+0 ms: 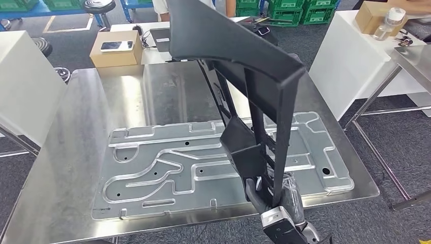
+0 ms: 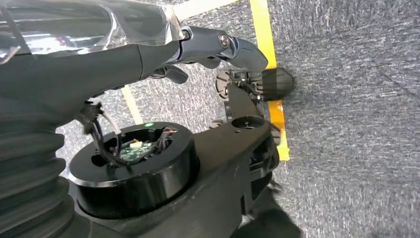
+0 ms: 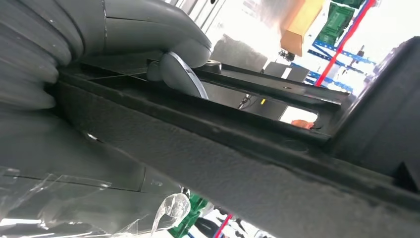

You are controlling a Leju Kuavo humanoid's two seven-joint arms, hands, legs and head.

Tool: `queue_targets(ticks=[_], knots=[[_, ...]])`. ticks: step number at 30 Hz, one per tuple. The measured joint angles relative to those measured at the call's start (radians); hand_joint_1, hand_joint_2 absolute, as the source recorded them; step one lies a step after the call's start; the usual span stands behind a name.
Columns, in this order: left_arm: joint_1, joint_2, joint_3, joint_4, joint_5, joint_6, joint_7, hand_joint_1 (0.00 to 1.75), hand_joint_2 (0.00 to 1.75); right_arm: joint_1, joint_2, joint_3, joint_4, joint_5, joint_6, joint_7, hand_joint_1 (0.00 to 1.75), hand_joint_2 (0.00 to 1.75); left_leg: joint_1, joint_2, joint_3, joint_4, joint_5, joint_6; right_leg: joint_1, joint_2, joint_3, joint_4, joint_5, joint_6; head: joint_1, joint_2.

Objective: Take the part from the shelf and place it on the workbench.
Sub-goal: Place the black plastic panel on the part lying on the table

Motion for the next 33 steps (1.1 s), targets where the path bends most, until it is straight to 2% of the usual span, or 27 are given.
queue_targets(ticks=[1,2,4,5,6,7,9,10,11,14,15,16,17,19,20,21,22,24,25,26,28,29,30,31,32,33], knots=[[0.002,0.0,0.0,0.0,0.001,0.0,0.0,0.0,1.75,0.0,0.0,0.0,0.0,0.002,0.0,0.001,1.75,1.75,-0.002,-0.001,0.009,0.0,-0.007,0.001,0.002,0.0,-0.007,-0.016,0.019,-0.004,0.0,0.0],[0.003,0.0,0.0,0.0,0.001,0.0,0.0,0.0,1.75,0.0,0.0,0.0,0.0,0.004,0.001,0.001,1.75,1.75,-0.005,-0.002,0.02,-0.001,-0.015,0.001,0.004,0.0,0.006,-0.073,0.06,-0.011,0.0,0.0],[0.002,-0.001,0.001,0.0,0.004,-0.001,0.0,0.0,1.75,-0.002,-0.001,0.001,0.0,0.017,0.004,0.002,1.75,1.75,-0.008,-0.004,0.041,-0.005,-0.029,-0.001,0.014,0.0,0.059,-0.239,0.167,-0.032,0.0,0.0],[0.001,-0.001,0.001,0.0,0.006,-0.001,0.0,0.0,1.75,-0.004,-0.001,0.001,0.0,0.028,0.006,0.003,1.75,1.75,-0.01,-0.004,0.049,-0.009,-0.035,-0.003,0.02,0.002,0.079,-0.302,0.201,-0.041,0.0,0.0],[0.0,-0.002,0.001,0.0,0.008,-0.002,0.0,0.0,1.75,-0.006,-0.001,0.002,-0.001,0.041,0.008,0.005,1.75,1.75,-0.012,-0.005,0.055,-0.013,-0.04,-0.007,0.025,0.004,0.091,-0.34,0.22,-0.048,0.0,0.0],[-0.001,-0.002,0.001,0.0,0.01,-0.002,0.0,0.0,1.75,-0.007,-0.002,0.002,-0.002,0.052,0.009,0.007,1.75,1.75,-0.015,-0.005,0.061,-0.012,-0.043,-0.01,0.026,0.006,0.095,-0.355,0.224,-0.051,0.0,0.0],[-0.001,-0.001,0.001,0.0,0.012,-0.003,-0.001,0.0,1.75,-0.008,-0.002,0.004,-0.002,0.068,0.011,0.013,1.75,1.75,-0.019,-0.005,0.066,0.0,-0.053,-0.018,0.019,0.006,0.109,-0.363,0.227,-0.055,0.0,0.0],[-0.001,-0.001,0.001,0.0,0.012,-0.003,-0.001,0.0,1.75,-0.009,-0.002,0.004,-0.003,0.075,0.013,0.016,1.75,1.75,-0.019,-0.004,0.055,0.03,-0.067,-0.024,0.015,0.005,0.118,-0.364,0.226,-0.058,-0.001,0.0],[-0.002,0.0,0.001,0.0,0.013,-0.003,-0.001,0.0,1.75,-0.01,-0.002,0.005,-0.003,0.084,0.017,0.021,1.75,1.75,-0.016,-0.003,0.029,0.082,-0.089,-0.033,0.012,0.004,0.126,-0.365,0.222,-0.06,-0.001,0.0],[-0.002,-0.001,0.002,0.0,0.019,-0.003,-0.001,0.0,1.75,-0.013,-0.002,0.007,-0.003,0.139,0.042,0.051,1.75,1.75,-0.002,-0.002,-0.114,0.319,-0.179,-0.053,0.009,0.003,0.142,-0.365,0.206,-0.063,-0.001,0.0],[0.0,-0.001,0.002,0.0,0.022,-0.003,-0.001,0.0,1.75,-0.014,-0.003,0.008,-0.003,0.165,0.052,0.064,1.75,1.75,0.001,-0.002,-0.15,0.361,-0.191,-0.055,0.008,0.004,0.149,-0.365,0.199,-0.062,-0.001,0.0],[0.002,-0.001,0.002,0.0,0.025,-0.003,-0.001,0.0,1.75,-0.014,-0.004,0.009,-0.003,0.196,0.064,0.078,1.75,1.75,0.002,-0.002,-0.164,0.359,-0.18,-0.055,0.008,0.004,0.159,-0.365,0.19,-0.06,-0.001,0.0],[0.002,0.0,0.002,0.0,0.027,-0.003,-0.001,0.0,1.75,-0.016,-0.006,0.01,-0.003,0.229,0.077,0.093,1.75,1.75,0.002,-0.002,-0.158,0.313,-0.144,-0.053,0.008,0.005,0.171,-0.365,0.182,-0.058,-0.001,0.0],[0.002,0.001,0.002,0.0,0.031,-0.003,-0.001,0.0,1.75,-0.023,-0.013,0.011,-0.003,0.296,0.11,0.124,1.75,1.75,-0.003,-0.001,-0.112,0.156,-0.037,-0.039,0.008,0.005,0.197,-0.366,0.164,-0.054,-0.001,0.0],[0.001,0.002,0.002,0.0,0.032,-0.003,-0.001,0.0,1.75,-0.027,-0.017,0.012,-0.004,0.322,0.125,0.139,1.75,1.75,-0.009,-0.002,-0.094,0.085,-0.003,-0.031,0.008,0.006,0.205,-0.366,0.157,-0.05,-0.001,0.0],[0.001,0.003,0.002,0.0,0.032,-0.003,-0.001,0.0,1.75,-0.032,-0.022,0.012,-0.006,0.343,0.138,0.153,1.75,1.75,-0.014,-0.003,-0.083,0.04,0.016,-0.023,0.009,0.007,0.211,-0.368,0.15,-0.045,-0.001,0.0],[0.001,0.004,0.002,0.0,0.032,-0.003,-0.001,0.0,1.75,-0.035,-0.028,0.012,-0.008,0.359,0.15,0.165,1.75,1.75,-0.016,-0.004,-0.079,0.016,0.02,-0.017,0.01,0.008,0.216,-0.366,0.146,-0.041,-0.001,0.0],[0.002,0.005,0.002,0.0,0.032,-0.003,-0.001,0.0,1.75,-0.041,-0.044,0.013,-0.014,0.387,0.173,0.189,1.75,1.75,-0.011,-0.005,-0.062,0.003,0.025,-0.007,0.012,0.009,0.224,-0.355,0.134,-0.031,0.0,0.0],[0.002,0.006,0.002,0.0,0.032,-0.004,-0.001,0.0,1.75,-0.044,-0.054,0.013,-0.016,0.402,0.185,0.199,1.75,1.75,-0.008,-0.004,-0.052,0.0,0.03,-0.003,0.012,0.008,0.22,-0.33,0.122,-0.025,0.0,0.0],[0.001,0.008,0.002,0.0,0.032,-0.004,-0.001,0.0,1.75,-0.047,-0.065,0.012,-0.019,0.416,0.196,0.209,1.75,1.75,-0.005,-0.002,-0.042,0.0,0.033,0.001,0.012,0.007,0.202,-0.286,0.1,-0.018,0.0,0.0],[-0.003,0.01,0.002,0.0,0.031,-0.005,0.0,0.0,1.75,-0.054,-0.083,0.011,-0.022,0.444,0.219,0.224,1.75,1.75,-0.002,0.0,-0.03,0.0,0.028,0.007,0.007,0.004,0.124,-0.14,0.039,-0.004,0.001,0.0],[-0.004,0.01,0.002,0.0,0.031,-0.005,0.001,0.0,1.75,-0.056,-0.091,0.01,-0.023,0.457,0.232,0.23,1.75,1.75,-0.002,0.0,-0.025,0.0,0.023,0.009,0.004,0.003,0.076,-0.065,0.009,0.0,0.001,0.0],[-0.002,0.01,0.002,0.0,0.031,-0.006,0.002,0.0,1.75,-0.056,-0.098,0.009,-0.024,0.471,0.245,0.236,1.75,1.75,-0.002,0.0,-0.019,0.001,0.017,0.009,0.002,0.002,0.037,-0.015,-0.011,0.003,0.001,0.0],[0.0,0.01,0.002,0.0,0.031,-0.006,0.002,0.0,1.75,-0.056,-0.106,0.009,-0.024,0.485,0.258,0.241,1.75,1.75,-0.002,-0.001,-0.011,0.001,0.009,0.009,0.001,0.001,0.015,-0.003,-0.014,0.003,0.001,0.0],[0.002,0.01,0.002,0.0,0.031,-0.008,0.003,0.0,1.75,-0.057,-0.115,0.008,-0.024,0.501,0.271,0.246,1.75,1.75,-0.002,-0.001,0.0,0.001,0.001,0.008,0.001,0.001,0.013,-0.032,0.007,0.001,0.001,0.0],[0.003,0.01,0.002,0.0,0.031,-0.009,0.003,0.0,1.75,-0.059,-0.123,0.007,-0.025,0.518,0.286,0.251,1.75,1.75,-0.002,-0.002,0.012,0.0,-0.008,0.006,0.001,0.001,0.029,-0.096,0.05,-0.002,0.001,0.0]])
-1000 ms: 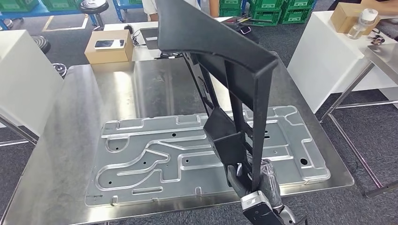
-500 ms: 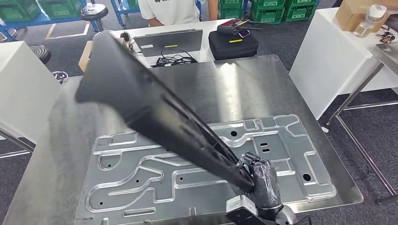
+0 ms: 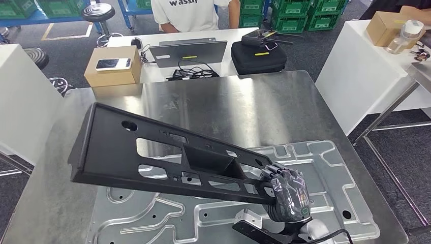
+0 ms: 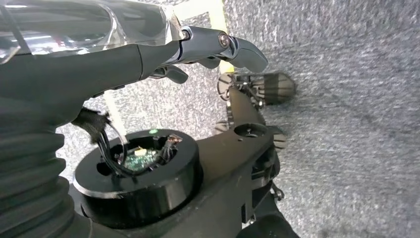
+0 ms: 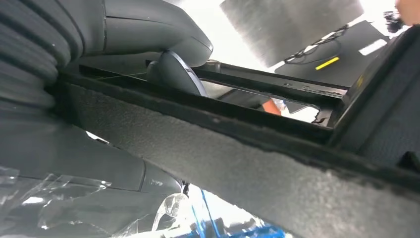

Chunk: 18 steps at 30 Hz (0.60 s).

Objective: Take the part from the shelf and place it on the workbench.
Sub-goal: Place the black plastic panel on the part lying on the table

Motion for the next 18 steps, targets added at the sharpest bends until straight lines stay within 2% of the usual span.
queue_targets(ticks=[2,3,4,5,7,8,9,11,12,13,14,15,17,18], knots=[[-0.001,0.0,0.0,0.0,0.0,-0.004,0.001,0.0,1.75,-0.009,-0.018,-0.002,-0.001,0.034,0.03,0.01,1.75,1.75,-0.002,-0.002,0.018,0.0,-0.016,-0.005,0.004,-0.001,0.044,-0.158,0.104,-0.011,0.0,0.0],[-0.002,0.0,-0.001,0.0,0.0,-0.006,0.001,0.0,1.75,-0.014,-0.028,-0.004,-0.002,0.051,0.045,0.015,1.75,1.75,-0.004,-0.002,0.023,-0.003,-0.023,-0.009,0.007,-0.001,0.059,-0.211,0.134,-0.017,0.0,0.0],[-0.003,0.0,-0.001,0.0,0.0,-0.009,0.002,0.0,1.75,-0.019,-0.038,-0.006,-0.002,0.069,0.061,0.021,1.75,1.75,-0.006,-0.003,0.03,-0.006,-0.027,-0.014,0.009,-0.001,0.067,-0.243,0.147,-0.023,0.0,0.0],[-0.004,0.0,-0.001,0.0,0.0,-0.011,0.003,0.0,1.75,-0.024,-0.048,-0.01,-0.003,0.087,0.077,0.027,1.75,1.75,-0.009,-0.003,0.038,-0.005,-0.03,-0.018,0.009,0.0,0.071,-0.257,0.147,-0.028,0.0,0.0],[-0.003,0.001,-0.002,0.0,0.0,-0.014,0.004,0.0,1.75,-0.028,-0.068,-0.02,-0.002,0.121,0.106,0.037,1.75,1.75,-0.011,-0.002,0.042,0.014,-0.044,-0.027,0.001,-0.001,0.089,-0.266,0.156,-0.036,0.0,0.0],[-0.003,0.001,-0.002,0.0,0.0,-0.015,0.003,0.0,1.75,-0.03,-0.08,-0.025,0.0,0.137,0.119,0.042,1.75,1.75,-0.009,-0.002,0.028,0.053,-0.064,-0.032,-0.003,-0.003,0.098,-0.268,0.161,-0.039,0.0,0.0],[-0.002,0.002,-0.002,0.0,0.0,-0.015,0.003,0.0,1.75,-0.032,-0.093,-0.032,0.002,0.154,0.132,0.044,1.75,1.75,-0.007,-0.001,0.0,0.114,-0.097,-0.038,-0.005,-0.005,0.106,-0.268,0.164,-0.041,0.0,0.0],[0.001,0.002,-0.003,0.0,0.001,-0.013,0.003,0.0,1.75,-0.033,-0.121,-0.045,0.009,0.193,0.156,0.046,1.75,1.75,0.001,0.0,-0.09,0.276,-0.169,-0.051,-0.005,-0.006,0.114,-0.268,0.16,-0.044,0.0,0.0],[0.005,0.002,-0.003,0.0,0.003,-0.012,0.004,0.0,1.75,-0.031,-0.134,-0.052,0.015,0.215,0.166,0.044,1.75,1.75,0.004,0.0,-0.133,0.337,-0.189,-0.055,-0.006,-0.006,0.115,-0.268,0.156,-0.044,0.0,0.0],[0.009,0.002,-0.004,0.0,0.005,-0.01,0.006,0.0,1.75,-0.029,-0.148,-0.058,0.023,0.238,0.176,0.039,1.75,1.75,0.006,0.001,-0.159,0.361,-0.188,-0.056,-0.006,-0.006,0.119,-0.268,0.152,-0.043,0.0,0.0],[0.013,0.002,-0.004,0.0,0.007,-0.008,0.007,0.0,1.75,-0.027,-0.163,-0.065,0.032,0.262,0.184,0.033,1.75,1.75,0.007,0.001,-0.168,0.346,-0.168,-0.056,-0.006,-0.005,0.123,-0.268,0.146,-0.041,0.0,0.0],[0.018,0.002,-0.004,0.0,0.011,-0.007,0.007,0.0,1.75,-0.025,-0.176,-0.072,0.041,0.284,0.19,0.027,1.75,1.75,0.007,0.001,-0.154,0.286,-0.126,-0.053,-0.006,-0.005,0.129,-0.268,0.141,-0.039,0.0,0.0],[0.026,0.002,-0.005,0.0,0.017,-0.008,0.007,0.0,1.75,-0.02,-0.202,-0.087,0.063,0.324,0.199,0.015,1.75,1.75,0.002,0.0,-0.1,0.118,-0.027,-0.042,-0.005,-0.007,0.142,-0.269,0.131,-0.033,-0.001,0.0],[0.028,0.002,-0.005,0.0,0.018,-0.009,0.007,0.0,1.75,-0.018,-0.214,-0.094,0.076,0.34,0.203,0.011,1.75,1.75,-0.002,-0.001,-0.079,0.054,0.002,-0.035,-0.005,-0.008,0.145,-0.269,0.127,-0.029,-0.001,0.0]])
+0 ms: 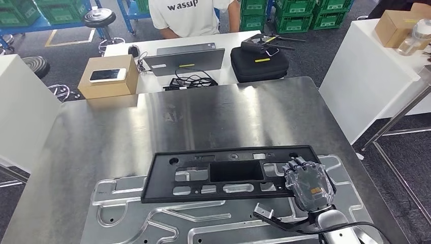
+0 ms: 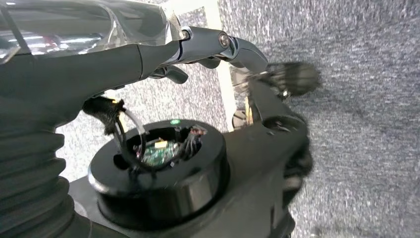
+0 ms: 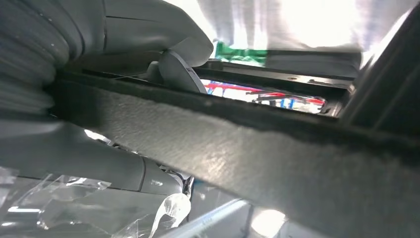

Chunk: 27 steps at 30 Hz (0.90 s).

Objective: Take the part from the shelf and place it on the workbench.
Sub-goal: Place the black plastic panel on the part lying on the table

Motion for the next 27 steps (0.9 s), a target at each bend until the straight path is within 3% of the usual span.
queue_targets(ticks=[2,6,7,9,13,16,20,26,27], knots=[[0.002,0.0,-0.001,0.0,0.0,-0.002,-0.001,0.0,1.75,0.006,-0.023,-0.016,0.031,0.024,0.003,-0.005,1.75,1.75,-0.005,-0.001,0.015,-0.046,0.021,0.009,0.001,-0.001,-0.001,0.001,-0.008,0.009,0.0,0.0],[0.006,0.0,-0.002,0.0,-0.001,-0.005,-0.007,0.0,1.75,0.017,-0.058,-0.054,0.092,0.046,0.001,-0.016,1.75,1.75,-0.003,-0.001,0.016,-0.049,0.042,0.0,0.004,-0.004,-0.005,0.004,-0.011,-0.016,0.0,0.0],[0.006,0.0,-0.002,0.0,-0.001,-0.005,-0.008,0.0,1.75,0.018,-0.063,-0.063,0.106,0.047,-0.001,-0.017,1.75,1.75,-0.003,-0.002,0.014,-0.048,0.043,0.003,0.004,-0.004,-0.006,0.002,-0.01,-0.016,0.0,0.0],[0.006,0.0,-0.002,0.0,-0.001,-0.006,-0.011,0.0,1.75,0.018,-0.07,-0.079,0.134,0.048,-0.008,-0.017,1.75,1.75,-0.005,-0.002,0.013,-0.048,0.041,0.007,0.003,-0.004,-0.005,-0.002,-0.008,-0.01,0.001,0.0],[0.004,0.0,-0.002,0.0,0.007,-0.013,-0.057,0.0,1.75,0.023,-0.073,-0.103,0.18,0.052,-0.025,-0.012,1.75,1.75,-0.007,-0.001,0.01,-0.048,0.041,0.014,-0.001,-0.004,-0.005,-0.008,-0.004,0.02,0.0,0.0],[0.003,0.0,-0.002,0.0,0.018,-0.055,-0.13,0.0,1.75,0.034,-0.073,-0.114,0.204,0.055,-0.032,-0.006,1.75,1.75,-0.008,-0.001,0.009,-0.049,0.044,0.018,-0.001,-0.003,-0.006,-0.008,-0.001,0.023,-0.001,0.0],[0.004,0.002,0.001,0.0,0.02,-0.14,-0.223,0.0,1.75,0.043,-0.073,-0.127,0.227,0.054,-0.032,0.005,0.0,0.0,-0.008,0.0,0.009,-0.051,0.046,0.02,-0.001,-0.003,-0.008,-0.008,0.0,0.024,-0.001,0.0],[0.004,0.005,0.001,0.0,-0.002,-0.125,-0.235,0.0,1.75,0.041,-0.073,-0.135,0.255,0.045,-0.032,0.009,0.0,0.0,-0.007,0.0,0.009,-0.054,0.047,0.019,-0.001,-0.004,-0.009,-0.008,0.0,0.023,-0.001,0.0],[0.004,0.005,0.001,0.0,-0.002,-0.123,-0.233,0.0,1.31,0.04,-0.073,-0.135,0.259,0.043,-0.034,0.01,0.0,0.0,-0.007,0.0,0.009,-0.054,0.047,0.019,-0.001,-0.004,-0.009,-0.008,0.0,0.023,-0.001,0.0]])
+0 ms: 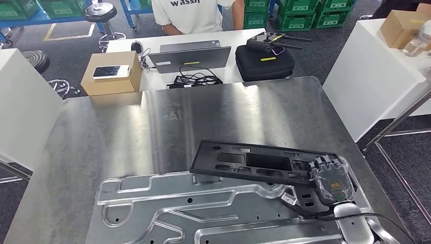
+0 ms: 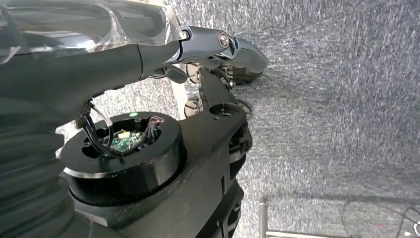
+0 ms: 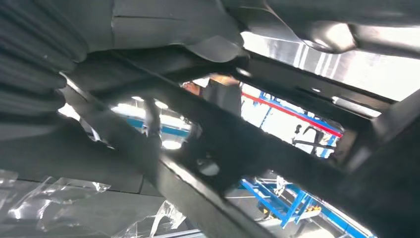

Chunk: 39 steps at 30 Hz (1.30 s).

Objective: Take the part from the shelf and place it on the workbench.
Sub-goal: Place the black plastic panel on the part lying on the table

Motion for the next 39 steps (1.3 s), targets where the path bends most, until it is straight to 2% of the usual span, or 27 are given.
queue_targets(ticks=[3,10,18,21,24,27,30,39], knots=[[-0.001,0.0,0.0,0.0,0.007,-0.013,0.016,0.0,0.0,-0.003,0.0,-0.002,0.006,-0.017,-0.014,0.006,0.0,0.0,0.0,0.0,0.0,0.0,0.0,0.0,0.001,0.0,0.0,0.0,0.0,0.0,0.0,0.0],[-0.003,0.0,0.002,0.0,0.048,-0.028,0.113,0.0,0.0,-0.031,0.011,-0.007,0.003,-0.104,-0.076,0.014,0.0,0.0,0.0,0.0,0.0,0.0,0.001,0.0,0.001,0.0,0.001,0.0,0.0,0.0,0.0,0.0],[-0.005,0.0,0.003,0.0,0.065,-0.016,0.145,0.0,0.0,-0.105,0.036,-0.006,-0.064,-0.246,-0.098,0.06,0.0,0.0,0.0,0.0,0.001,0.0,0.003,-0.001,0.001,0.0,0.002,0.0,0.001,-0.001,0.0,0.0],[-0.006,0.0,0.003,0.0,0.073,-0.011,0.152,0.0,0.0,-0.134,0.039,-0.01,-0.099,-0.358,-0.131,0.091,0.0,0.0,0.0,0.0,0.002,0.0,0.003,-0.002,0.001,0.0,0.002,0.0,0.001,-0.001,0.0,0.0],[-0.007,0.0,0.004,0.0,0.082,-0.005,0.153,0.0,0.0,-0.173,0.04,-0.018,-0.141,-0.552,-0.191,0.118,0.0,0.0,0.0,0.0,0.003,0.0,0.004,-0.002,0.001,0.0,0.003,0.0,0.001,-0.001,0.0,0.0],[-0.008,0.0,0.004,0.0,0.094,-0.002,0.152,0.0,0.0,-0.208,0.04,-0.024,-0.18,-0.724,-0.247,0.128,0.0,0.0,0.001,0.0,0.005,-0.001,0.004,-0.002,0.001,0.0,0.006,0.0,0.001,-0.001,0.0,0.0],[-0.01,0.0,0.006,0.0,0.105,0.0,0.15,0.0,0.0,-0.243,0.04,-0.025,-0.22,-0.838,-0.288,0.129,0.0,0.0,0.0,0.0,0.006,-0.001,0.004,-0.002,0.001,0.0,0.006,0.0,0.002,-0.002,0.0,0.0],[-0.013,0.0,0.022,0.0,0.117,0.003,0.144,0.0,0.0,-0.305,0.041,-0.022,-0.303,-0.93,-0.338,0.118,0.0,0.0,0.001,0.0,0.01,-0.001,0.004,-0.002,0.001,0.0,0.008,0.0,0.003,-0.002,0.0,0.0]])
